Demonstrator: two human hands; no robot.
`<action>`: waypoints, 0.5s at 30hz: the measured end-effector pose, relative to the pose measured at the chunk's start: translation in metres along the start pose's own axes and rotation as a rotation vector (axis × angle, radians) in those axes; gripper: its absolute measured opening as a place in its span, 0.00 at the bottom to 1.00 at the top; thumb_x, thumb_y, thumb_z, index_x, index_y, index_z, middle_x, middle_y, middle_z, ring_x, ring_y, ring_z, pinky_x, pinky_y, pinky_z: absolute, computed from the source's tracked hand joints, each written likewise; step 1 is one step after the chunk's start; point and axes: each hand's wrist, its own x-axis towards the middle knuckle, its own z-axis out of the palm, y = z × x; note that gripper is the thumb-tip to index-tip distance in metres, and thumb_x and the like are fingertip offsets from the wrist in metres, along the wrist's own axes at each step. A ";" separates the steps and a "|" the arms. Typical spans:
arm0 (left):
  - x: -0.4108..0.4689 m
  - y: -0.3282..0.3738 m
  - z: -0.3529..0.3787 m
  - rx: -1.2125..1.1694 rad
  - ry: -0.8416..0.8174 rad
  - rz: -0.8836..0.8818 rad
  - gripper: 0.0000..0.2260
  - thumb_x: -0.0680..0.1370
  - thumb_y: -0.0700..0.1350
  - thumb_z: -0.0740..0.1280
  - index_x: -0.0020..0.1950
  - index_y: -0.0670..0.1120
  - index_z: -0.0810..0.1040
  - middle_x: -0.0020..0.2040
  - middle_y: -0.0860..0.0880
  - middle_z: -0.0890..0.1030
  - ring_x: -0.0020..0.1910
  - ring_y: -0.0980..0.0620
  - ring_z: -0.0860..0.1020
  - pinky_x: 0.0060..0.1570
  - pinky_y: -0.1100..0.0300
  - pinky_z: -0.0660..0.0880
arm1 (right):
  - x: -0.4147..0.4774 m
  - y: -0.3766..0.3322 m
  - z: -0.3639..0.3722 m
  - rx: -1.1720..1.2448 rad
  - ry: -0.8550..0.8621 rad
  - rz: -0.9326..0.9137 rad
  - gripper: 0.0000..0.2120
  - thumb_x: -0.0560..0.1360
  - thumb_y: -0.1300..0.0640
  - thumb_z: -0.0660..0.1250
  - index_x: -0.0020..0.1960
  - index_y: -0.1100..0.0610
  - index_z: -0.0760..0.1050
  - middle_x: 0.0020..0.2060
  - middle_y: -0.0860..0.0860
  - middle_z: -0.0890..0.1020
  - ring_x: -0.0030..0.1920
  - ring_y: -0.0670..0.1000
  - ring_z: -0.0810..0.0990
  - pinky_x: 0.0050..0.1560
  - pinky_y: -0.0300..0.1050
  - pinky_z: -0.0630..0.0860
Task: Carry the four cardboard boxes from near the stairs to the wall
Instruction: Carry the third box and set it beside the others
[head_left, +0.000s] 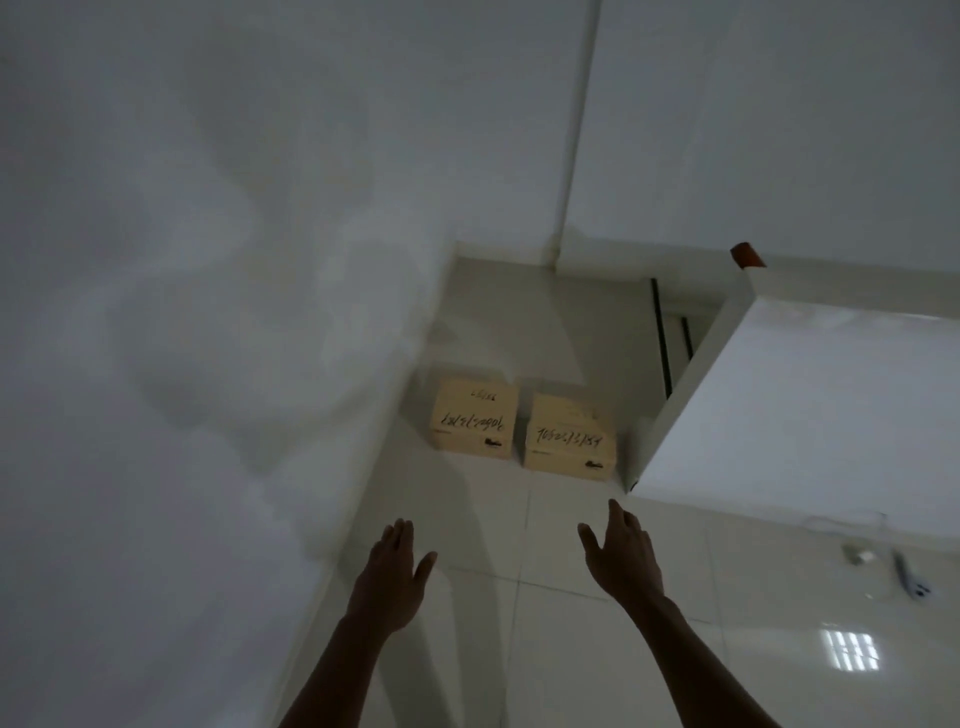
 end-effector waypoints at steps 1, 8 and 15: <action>0.015 0.006 -0.005 0.009 -0.010 0.010 0.31 0.82 0.57 0.51 0.79 0.41 0.48 0.80 0.45 0.51 0.79 0.48 0.49 0.76 0.55 0.52 | 0.012 -0.002 -0.003 0.000 0.003 0.014 0.33 0.80 0.44 0.59 0.77 0.62 0.56 0.72 0.61 0.69 0.71 0.60 0.68 0.69 0.55 0.68; 0.141 0.060 -0.019 0.021 -0.060 0.076 0.31 0.82 0.58 0.51 0.79 0.42 0.47 0.80 0.44 0.49 0.79 0.46 0.48 0.77 0.52 0.50 | 0.119 -0.013 -0.013 0.024 -0.004 0.058 0.32 0.80 0.45 0.61 0.76 0.61 0.58 0.69 0.60 0.71 0.68 0.60 0.70 0.68 0.56 0.70; 0.272 0.120 -0.014 0.014 -0.111 0.070 0.31 0.82 0.58 0.50 0.79 0.42 0.47 0.80 0.43 0.50 0.79 0.44 0.49 0.77 0.51 0.49 | 0.247 -0.010 -0.023 0.043 -0.042 0.103 0.30 0.79 0.45 0.61 0.75 0.59 0.60 0.69 0.59 0.72 0.68 0.60 0.71 0.67 0.59 0.71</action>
